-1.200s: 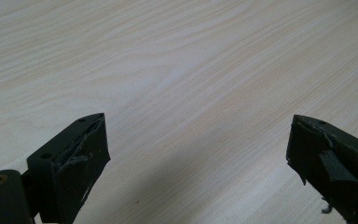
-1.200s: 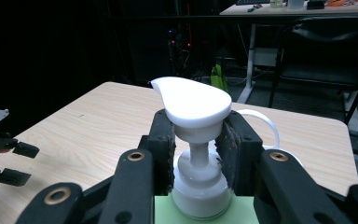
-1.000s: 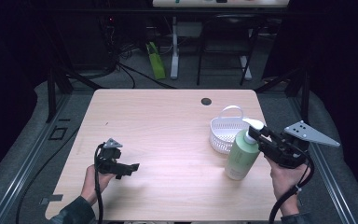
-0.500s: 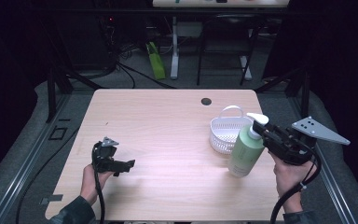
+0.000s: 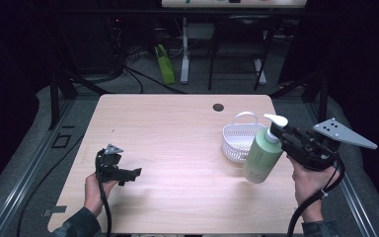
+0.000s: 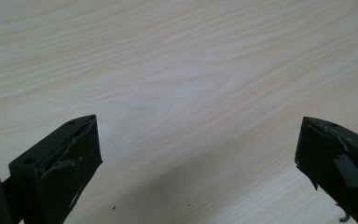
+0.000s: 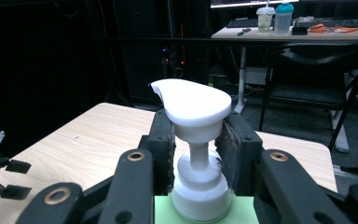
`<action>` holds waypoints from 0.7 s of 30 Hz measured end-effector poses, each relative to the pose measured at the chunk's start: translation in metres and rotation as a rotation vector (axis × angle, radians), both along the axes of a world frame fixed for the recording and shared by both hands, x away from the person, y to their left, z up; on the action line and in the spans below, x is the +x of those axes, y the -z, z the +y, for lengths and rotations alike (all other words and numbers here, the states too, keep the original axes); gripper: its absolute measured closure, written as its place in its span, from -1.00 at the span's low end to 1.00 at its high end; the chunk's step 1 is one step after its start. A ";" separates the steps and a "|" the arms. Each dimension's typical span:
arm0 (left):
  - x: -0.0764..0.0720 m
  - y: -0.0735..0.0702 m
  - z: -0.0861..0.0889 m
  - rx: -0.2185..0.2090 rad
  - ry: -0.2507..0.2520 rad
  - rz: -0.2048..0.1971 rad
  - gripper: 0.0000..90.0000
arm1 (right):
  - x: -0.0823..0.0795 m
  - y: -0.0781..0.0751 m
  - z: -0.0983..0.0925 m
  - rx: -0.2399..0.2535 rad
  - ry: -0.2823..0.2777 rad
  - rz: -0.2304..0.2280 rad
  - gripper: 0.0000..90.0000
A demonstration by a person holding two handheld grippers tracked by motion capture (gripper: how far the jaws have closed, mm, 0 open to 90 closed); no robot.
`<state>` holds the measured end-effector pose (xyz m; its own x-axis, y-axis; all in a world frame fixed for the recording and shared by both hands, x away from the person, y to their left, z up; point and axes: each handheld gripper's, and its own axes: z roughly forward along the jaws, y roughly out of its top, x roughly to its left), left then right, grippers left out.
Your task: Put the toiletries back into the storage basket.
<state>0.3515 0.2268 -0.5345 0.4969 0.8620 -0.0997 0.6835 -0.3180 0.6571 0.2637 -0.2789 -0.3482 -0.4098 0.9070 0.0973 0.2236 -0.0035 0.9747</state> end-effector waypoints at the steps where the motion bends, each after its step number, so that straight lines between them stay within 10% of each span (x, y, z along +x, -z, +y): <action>1: 0.001 0.001 0.000 0.004 0.015 0.000 -1.00 | 0.000 -0.001 0.000 0.001 0.001 -0.001 0.50; 14: 0.005 0.000 0.003 -0.065 0.029 0.066 -1.00 | 0.002 -0.017 0.000 0.005 0.008 -0.027 0.50; 21: 0.006 0.001 -0.002 -0.032 0.008 0.119 -0.88 | 0.002 -0.023 -0.002 0.012 0.014 -0.040 0.50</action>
